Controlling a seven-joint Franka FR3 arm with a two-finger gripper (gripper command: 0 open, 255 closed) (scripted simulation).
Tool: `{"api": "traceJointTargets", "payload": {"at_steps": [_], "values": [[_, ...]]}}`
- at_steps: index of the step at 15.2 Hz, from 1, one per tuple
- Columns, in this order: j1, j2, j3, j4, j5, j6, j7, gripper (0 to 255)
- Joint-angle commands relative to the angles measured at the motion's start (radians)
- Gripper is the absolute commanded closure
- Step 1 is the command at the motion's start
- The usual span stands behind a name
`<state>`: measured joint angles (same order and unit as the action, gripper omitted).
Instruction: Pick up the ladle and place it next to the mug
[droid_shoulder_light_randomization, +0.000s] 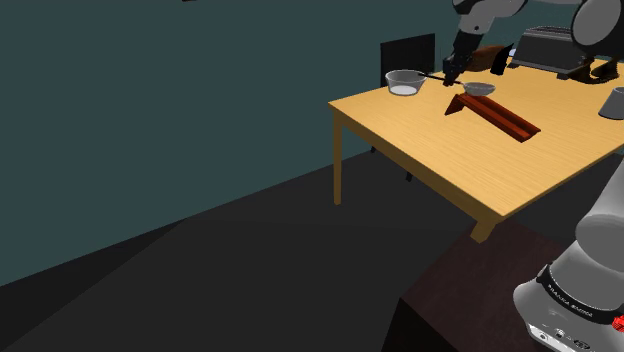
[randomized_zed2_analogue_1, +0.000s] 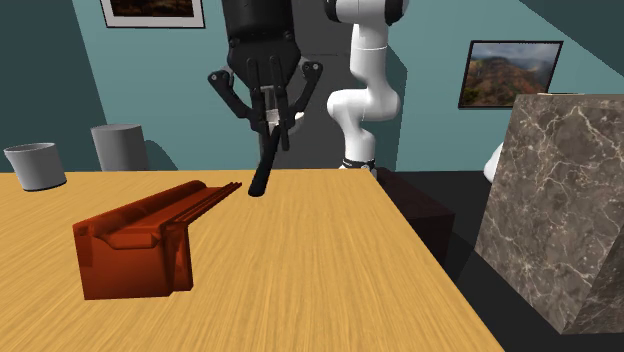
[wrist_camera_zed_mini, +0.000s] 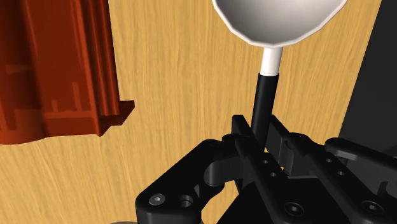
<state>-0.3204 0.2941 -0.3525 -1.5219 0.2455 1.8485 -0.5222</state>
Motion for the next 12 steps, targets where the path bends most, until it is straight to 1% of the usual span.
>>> {"api": "traceJointTargets", "payload": {"at_steps": [1,7,12], "values": [[-0.026,-0.014,-0.015,-0.016,0.001,-0.005,-0.043,255],[-0.108,-0.027,-0.060,-0.035,0.013,-0.021,-0.172,255],[-0.185,-0.010,-0.096,-0.013,0.030,-0.048,-0.282,255]]}}
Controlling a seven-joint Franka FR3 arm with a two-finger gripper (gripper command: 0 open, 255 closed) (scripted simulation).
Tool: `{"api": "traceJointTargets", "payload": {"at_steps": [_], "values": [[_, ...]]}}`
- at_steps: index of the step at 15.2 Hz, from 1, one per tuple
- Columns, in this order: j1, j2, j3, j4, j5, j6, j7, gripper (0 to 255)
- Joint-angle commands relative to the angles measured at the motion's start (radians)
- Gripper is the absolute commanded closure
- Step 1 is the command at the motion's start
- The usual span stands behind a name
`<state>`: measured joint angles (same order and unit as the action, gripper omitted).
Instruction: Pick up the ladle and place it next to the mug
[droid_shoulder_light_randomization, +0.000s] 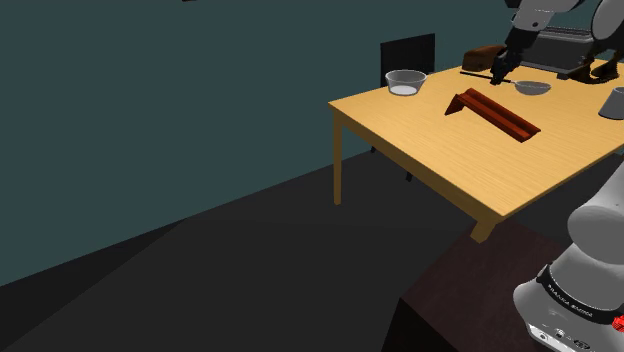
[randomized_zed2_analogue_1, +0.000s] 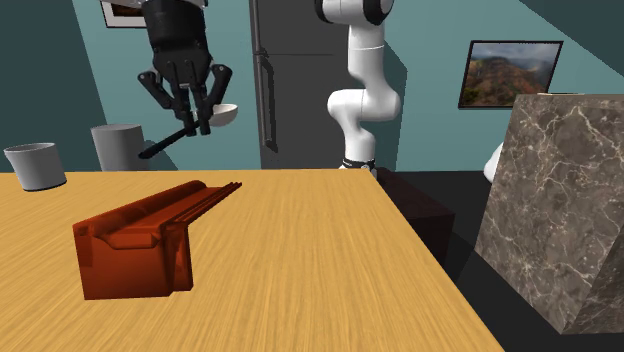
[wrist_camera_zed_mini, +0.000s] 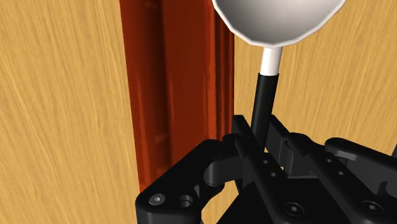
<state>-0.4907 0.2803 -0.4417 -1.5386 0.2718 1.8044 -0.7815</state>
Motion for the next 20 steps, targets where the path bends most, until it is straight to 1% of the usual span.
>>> {"api": "traceJointTargets", "payload": {"at_steps": [1,7,12,16,20], "values": [[-0.031,0.011,-0.013,0.012,0.008,-0.010,-0.045,255],[-0.140,0.072,-0.050,0.093,0.044,-0.062,-0.178,255],[-0.247,0.154,-0.071,0.207,0.083,-0.121,-0.282,255],[-0.349,0.241,-0.078,0.337,0.121,-0.183,-0.357,255],[-0.471,0.357,-0.073,0.524,0.164,-0.267,-0.416,255]]}}
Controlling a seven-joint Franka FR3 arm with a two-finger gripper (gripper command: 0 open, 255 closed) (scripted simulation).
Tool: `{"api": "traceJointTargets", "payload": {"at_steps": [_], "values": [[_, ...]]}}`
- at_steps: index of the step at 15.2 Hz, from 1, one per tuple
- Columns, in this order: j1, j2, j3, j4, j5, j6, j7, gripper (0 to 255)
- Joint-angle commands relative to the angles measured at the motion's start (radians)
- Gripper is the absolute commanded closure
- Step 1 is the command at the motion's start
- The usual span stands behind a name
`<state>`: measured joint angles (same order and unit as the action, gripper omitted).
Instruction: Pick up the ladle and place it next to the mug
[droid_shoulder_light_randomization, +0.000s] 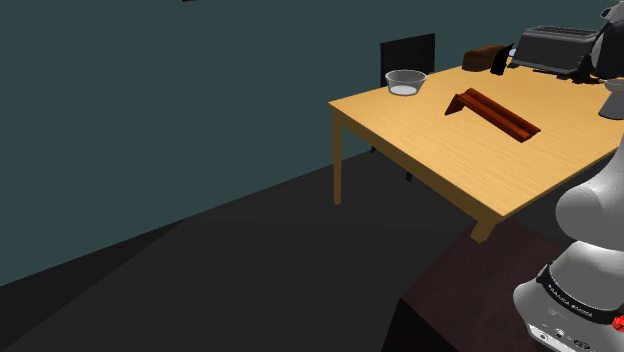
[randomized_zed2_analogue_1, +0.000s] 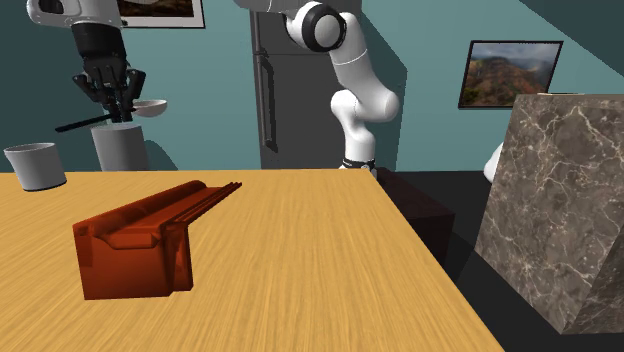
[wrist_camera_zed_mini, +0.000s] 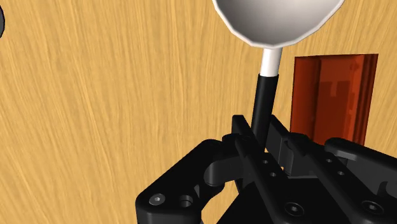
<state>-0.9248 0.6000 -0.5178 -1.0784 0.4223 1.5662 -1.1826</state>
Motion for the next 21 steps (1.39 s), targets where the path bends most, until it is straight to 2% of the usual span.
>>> {"api": "traceJointTargets", "payload": {"at_steps": [1,2,3,11,21], "values": [[-0.073,0.074,0.007,0.126,0.026,-0.056,-0.025,255],[-0.112,0.115,0.013,0.198,0.039,-0.086,-0.033,255],[-0.128,0.132,0.016,0.228,0.043,-0.099,-0.035,255],[-0.077,0.093,0.007,0.045,0.033,0.034,-0.068,255],[-0.046,0.091,0.008,-0.099,0.039,0.166,-0.100,255]]}}
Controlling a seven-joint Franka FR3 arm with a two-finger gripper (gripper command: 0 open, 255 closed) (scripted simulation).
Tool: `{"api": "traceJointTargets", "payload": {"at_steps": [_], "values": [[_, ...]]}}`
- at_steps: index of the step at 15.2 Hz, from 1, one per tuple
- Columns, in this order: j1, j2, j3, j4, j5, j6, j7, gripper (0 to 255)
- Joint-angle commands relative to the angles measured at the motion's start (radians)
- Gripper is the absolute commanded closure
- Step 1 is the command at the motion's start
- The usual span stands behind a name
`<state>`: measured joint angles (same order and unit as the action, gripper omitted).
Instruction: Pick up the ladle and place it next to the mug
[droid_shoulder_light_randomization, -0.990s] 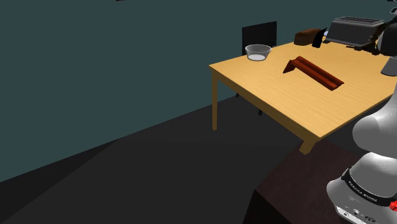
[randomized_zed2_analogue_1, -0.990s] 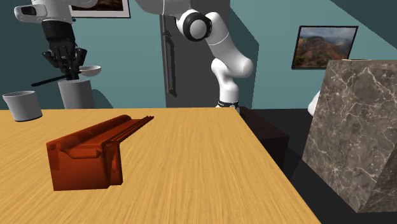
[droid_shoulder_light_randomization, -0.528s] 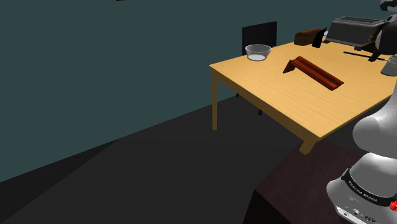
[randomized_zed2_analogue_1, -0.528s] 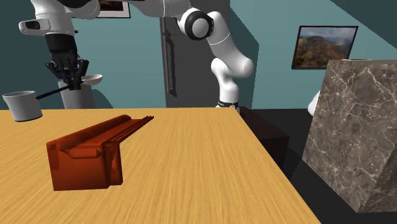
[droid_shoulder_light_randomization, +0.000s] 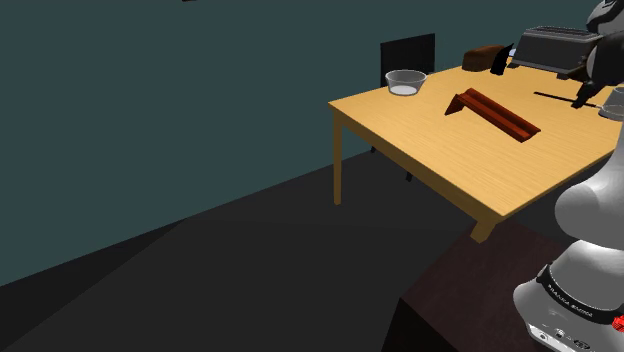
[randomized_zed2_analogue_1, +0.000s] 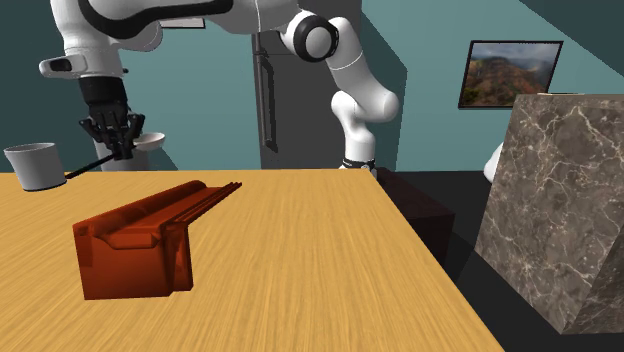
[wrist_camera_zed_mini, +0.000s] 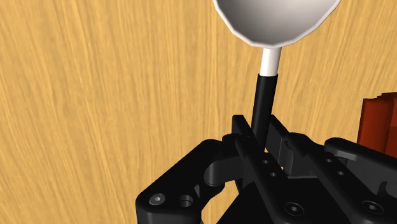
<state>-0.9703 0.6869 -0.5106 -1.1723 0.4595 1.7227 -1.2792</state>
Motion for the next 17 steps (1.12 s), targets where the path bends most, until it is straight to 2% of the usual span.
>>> {"api": "traceJointTargets", "payload": {"at_steps": [1,12,17], "values": [[0.001,0.006,0.002,-0.017,0.003,0.021,-0.006,255],[0.013,0.041,0.015,-0.117,0.027,0.148,-0.040,255],[0.013,0.041,0.015,-0.117,0.027,0.148,-0.040,255]]}}
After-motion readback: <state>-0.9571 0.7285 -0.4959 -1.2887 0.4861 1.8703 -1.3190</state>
